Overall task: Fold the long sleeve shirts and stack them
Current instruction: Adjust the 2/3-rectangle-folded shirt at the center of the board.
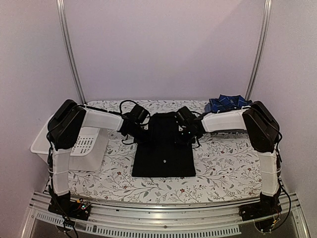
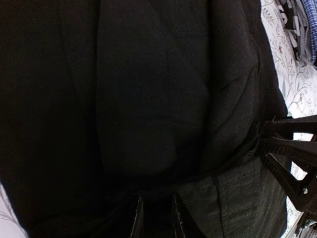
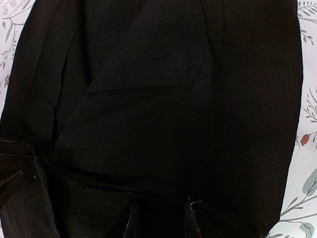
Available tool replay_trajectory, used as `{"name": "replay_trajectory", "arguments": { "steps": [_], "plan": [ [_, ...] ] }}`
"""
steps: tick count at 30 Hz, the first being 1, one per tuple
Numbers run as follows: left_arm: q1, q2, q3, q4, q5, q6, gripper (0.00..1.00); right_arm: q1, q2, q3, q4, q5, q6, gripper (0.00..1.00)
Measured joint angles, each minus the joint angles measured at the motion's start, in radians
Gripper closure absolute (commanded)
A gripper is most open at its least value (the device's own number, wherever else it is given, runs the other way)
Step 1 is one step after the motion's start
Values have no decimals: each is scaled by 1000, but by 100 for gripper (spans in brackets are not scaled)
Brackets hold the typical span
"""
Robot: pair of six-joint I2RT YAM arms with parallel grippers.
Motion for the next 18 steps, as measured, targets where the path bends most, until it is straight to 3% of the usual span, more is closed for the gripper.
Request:
{"name": "replay_trajectory", "arguments": {
  "steps": [10, 18],
  "plan": [
    [0, -4, 3, -4, 6, 21, 73, 3, -13, 6, -37, 34, -1, 57],
    [0, -167, -45, -27, -15, 24, 68, 2, -150, -47, -76, 63, 2, 65]
  ]
}}
